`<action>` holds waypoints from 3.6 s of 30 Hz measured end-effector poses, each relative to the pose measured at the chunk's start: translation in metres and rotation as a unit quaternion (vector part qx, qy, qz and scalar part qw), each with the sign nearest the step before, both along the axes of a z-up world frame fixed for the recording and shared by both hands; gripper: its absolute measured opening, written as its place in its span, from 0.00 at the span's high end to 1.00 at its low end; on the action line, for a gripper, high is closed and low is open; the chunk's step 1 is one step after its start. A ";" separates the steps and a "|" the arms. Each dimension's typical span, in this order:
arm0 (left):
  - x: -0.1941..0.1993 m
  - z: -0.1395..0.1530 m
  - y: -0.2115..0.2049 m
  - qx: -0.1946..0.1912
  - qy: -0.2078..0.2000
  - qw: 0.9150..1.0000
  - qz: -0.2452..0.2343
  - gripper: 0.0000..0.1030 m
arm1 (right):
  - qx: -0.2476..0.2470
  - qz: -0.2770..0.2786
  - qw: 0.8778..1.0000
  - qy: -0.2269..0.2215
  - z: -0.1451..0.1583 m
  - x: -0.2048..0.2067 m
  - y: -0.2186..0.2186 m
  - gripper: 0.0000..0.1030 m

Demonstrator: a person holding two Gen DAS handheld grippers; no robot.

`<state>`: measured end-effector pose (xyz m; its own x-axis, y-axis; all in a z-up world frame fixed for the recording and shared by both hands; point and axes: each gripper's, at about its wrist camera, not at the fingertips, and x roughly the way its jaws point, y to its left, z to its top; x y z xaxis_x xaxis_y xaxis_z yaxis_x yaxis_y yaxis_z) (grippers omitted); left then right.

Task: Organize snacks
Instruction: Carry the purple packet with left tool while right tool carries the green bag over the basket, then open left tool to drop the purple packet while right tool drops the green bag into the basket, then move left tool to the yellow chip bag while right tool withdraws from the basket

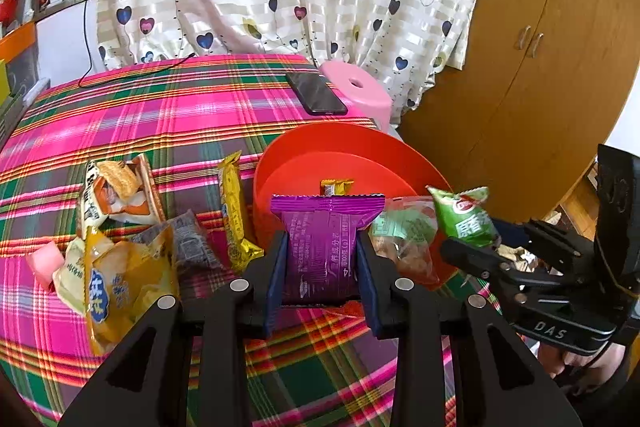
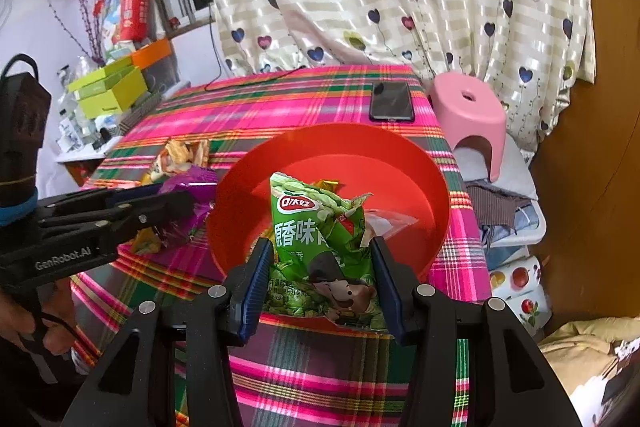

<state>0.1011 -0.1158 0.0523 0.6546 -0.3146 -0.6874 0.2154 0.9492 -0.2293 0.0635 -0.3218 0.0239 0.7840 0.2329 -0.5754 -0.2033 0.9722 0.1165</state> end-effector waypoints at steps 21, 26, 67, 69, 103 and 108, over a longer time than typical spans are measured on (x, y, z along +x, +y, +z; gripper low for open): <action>0.054 -0.023 -0.025 0.007 0.031 0.999 -0.021 0.67 | 0.016 -0.036 0.999 0.017 -0.013 0.050 -0.035 0.54; 0.058 -0.022 -0.028 0.008 0.023 0.999 -0.025 0.66 | 0.022 -0.044 0.999 0.016 -0.011 0.059 -0.040 0.53; 0.015 -0.019 0.022 -0.030 0.024 0.999 0.012 0.66 | 0.031 -0.071 0.997 -0.016 -0.001 0.038 -0.052 0.81; 0.012 -0.019 0.026 -0.032 0.024 0.999 0.015 0.66 | 0.029 -0.068 0.997 -0.009 -0.003 0.034 -0.049 0.81; -0.053 -0.021 0.095 -0.044 0.015 0.995 0.084 0.58 | 0.047 -0.014 0.999 -0.016 0.015 -0.004 -0.004 0.50; -0.061 -0.020 0.101 -0.047 0.011 0.995 0.087 0.56 | 0.053 -0.012 0.998 -0.014 0.016 -0.011 -0.003 0.50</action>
<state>0.0401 -0.0147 0.0324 0.6899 -0.2623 -0.6747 0.0443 0.9456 -0.3223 0.0530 -0.3250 0.0396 0.8061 0.2727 -0.5252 -0.1848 0.9591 0.2142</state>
